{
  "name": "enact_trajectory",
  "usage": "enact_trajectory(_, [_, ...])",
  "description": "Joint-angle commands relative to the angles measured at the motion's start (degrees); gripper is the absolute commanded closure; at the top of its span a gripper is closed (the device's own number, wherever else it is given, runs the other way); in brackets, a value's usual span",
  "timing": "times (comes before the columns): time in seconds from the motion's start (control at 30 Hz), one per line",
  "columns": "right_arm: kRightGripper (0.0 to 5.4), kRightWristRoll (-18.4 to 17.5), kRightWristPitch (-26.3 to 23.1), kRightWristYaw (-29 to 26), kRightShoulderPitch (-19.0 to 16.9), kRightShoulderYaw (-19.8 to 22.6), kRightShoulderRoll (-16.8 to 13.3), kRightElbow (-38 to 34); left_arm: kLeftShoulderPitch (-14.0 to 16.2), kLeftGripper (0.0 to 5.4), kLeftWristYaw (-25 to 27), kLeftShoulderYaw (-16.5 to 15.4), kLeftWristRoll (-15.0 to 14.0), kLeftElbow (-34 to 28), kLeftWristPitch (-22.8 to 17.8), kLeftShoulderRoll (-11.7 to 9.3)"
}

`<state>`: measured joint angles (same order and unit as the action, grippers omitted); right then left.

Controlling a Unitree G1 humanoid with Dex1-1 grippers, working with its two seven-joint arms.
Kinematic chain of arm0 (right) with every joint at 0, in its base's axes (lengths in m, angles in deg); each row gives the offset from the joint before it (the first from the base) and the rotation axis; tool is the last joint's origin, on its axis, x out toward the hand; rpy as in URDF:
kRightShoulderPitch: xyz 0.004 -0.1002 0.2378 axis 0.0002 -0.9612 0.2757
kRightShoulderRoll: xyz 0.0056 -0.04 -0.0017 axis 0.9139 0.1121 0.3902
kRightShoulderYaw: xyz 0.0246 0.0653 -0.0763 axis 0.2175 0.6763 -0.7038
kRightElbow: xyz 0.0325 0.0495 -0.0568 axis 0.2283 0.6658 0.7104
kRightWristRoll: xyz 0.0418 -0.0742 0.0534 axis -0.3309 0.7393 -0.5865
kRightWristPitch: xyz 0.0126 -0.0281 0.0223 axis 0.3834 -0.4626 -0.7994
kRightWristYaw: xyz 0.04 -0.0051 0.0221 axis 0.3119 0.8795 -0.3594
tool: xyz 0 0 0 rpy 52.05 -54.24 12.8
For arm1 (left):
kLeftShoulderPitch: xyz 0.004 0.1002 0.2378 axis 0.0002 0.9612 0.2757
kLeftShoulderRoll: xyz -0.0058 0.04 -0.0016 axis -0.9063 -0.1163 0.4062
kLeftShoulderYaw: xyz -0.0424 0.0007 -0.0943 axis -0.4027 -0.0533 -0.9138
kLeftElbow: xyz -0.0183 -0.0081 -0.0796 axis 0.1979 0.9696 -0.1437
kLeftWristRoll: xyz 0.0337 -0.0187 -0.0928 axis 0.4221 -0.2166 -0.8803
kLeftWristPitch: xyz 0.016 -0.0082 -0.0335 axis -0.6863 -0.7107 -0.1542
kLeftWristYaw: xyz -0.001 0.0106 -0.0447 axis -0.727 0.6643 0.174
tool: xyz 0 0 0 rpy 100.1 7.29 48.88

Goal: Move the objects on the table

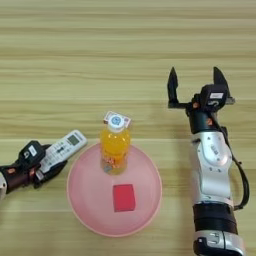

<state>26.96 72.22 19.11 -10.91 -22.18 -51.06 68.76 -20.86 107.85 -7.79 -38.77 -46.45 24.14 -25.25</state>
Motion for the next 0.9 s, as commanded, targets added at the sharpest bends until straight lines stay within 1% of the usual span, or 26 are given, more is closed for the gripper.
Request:
enact_trajectory(0.03, [0.0, 0.16, -0.43, 0.33, 0.2, -0.06, 0.17, 0.23, 1.04, 2.55, 0.68, 0.9, 1.03, -0.26, 0.14, -1.16])
enact_trajectory(0.1, [0.0, 0.17, -0.44, 0.28, 0.2, -0.04, 0.17, 0.26, 1.21, 2.18, 0.82, 1.1, 1.09, -0.39, 0.4, -1.29])
enact_trajectory(0.17, [0.0, 0.18, -0.44, 0.27, 0.2, -0.03, 0.18, 0.28, 1.29, 2.1, 0.85, 1.18, 1.01, -0.46, 0.47, -1.33])
enact_trajectory(0.2, [0.0, 0.19, -0.45, 0.26, 0.21, -0.03, 0.18, 0.29, 1.32, 1.93, 0.83, 1.18, 0.97, -0.47, 0.49, -1.33])
enact_trajectory(0.43, [0.0, 0.18, -0.35, 0.15, 0.43, 0.05, 0.08, 0.78, 1.09, 1.27, 0.64, 1.36, 1.15, -0.26, 0.86, -1.2])
enact_trajectory(0.63, [0.0, 0.12, -0.32, 0.07, 0.53, 0.08, 0.01, 1.02, 1.18, 0.8, 0.9, 1.76, 1.45, -0.76, 1.83, -1.62])
enact_trajectory(0.77, [0.0, 0.08, -0.24, -0.01, 0.58, 0.14, -0.03, 1.23, 1.18, 0.36, 0.75, 1.47, 1.44, -1.31, 2.92, -1.78])
enact_trajectory(0.9, [0.0, 0.05, -0.18, -0.05, 0.53, 0.18, -0.06, 1.23, 1.16, 0.07, 0.69, 1.05, 1.59, -1.97, 3.71, -2.02])
